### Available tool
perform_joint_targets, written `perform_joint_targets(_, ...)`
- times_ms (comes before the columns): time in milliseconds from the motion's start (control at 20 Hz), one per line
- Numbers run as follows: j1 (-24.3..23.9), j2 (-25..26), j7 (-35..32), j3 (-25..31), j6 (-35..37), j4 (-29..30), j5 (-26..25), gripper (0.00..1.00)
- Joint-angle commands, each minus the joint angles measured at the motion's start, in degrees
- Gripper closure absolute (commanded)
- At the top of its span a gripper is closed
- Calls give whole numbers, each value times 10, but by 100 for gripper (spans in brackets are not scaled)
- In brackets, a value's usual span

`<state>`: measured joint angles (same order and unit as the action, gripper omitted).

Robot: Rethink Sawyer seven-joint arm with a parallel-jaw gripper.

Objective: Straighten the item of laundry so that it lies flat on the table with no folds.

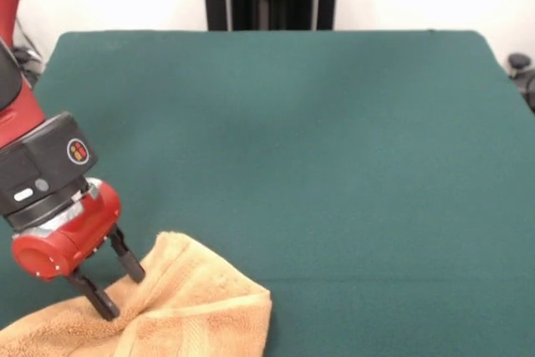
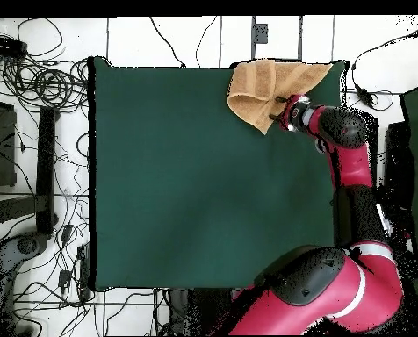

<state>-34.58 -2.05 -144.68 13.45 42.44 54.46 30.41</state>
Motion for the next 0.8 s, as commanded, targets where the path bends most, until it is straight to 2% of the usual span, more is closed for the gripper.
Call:
perform_joint_targets(50,49,64,-87,24,204,7,-9,0)
perform_joint_targets(150,49,86,-85,20,310,-37,-32,0)
perform_joint_targets(350,46,129,-84,26,441,-114,-51,0)
perform_joint_targets(400,47,132,-87,24,454,-124,-53,0)
perform_joint_targets(550,51,162,-106,17,576,-207,-80,0)
perform_joint_targets(650,52,179,-103,14,621,-247,-95,0)
perform_joint_targets(800,54,197,-99,22,642,-277,-97,0)
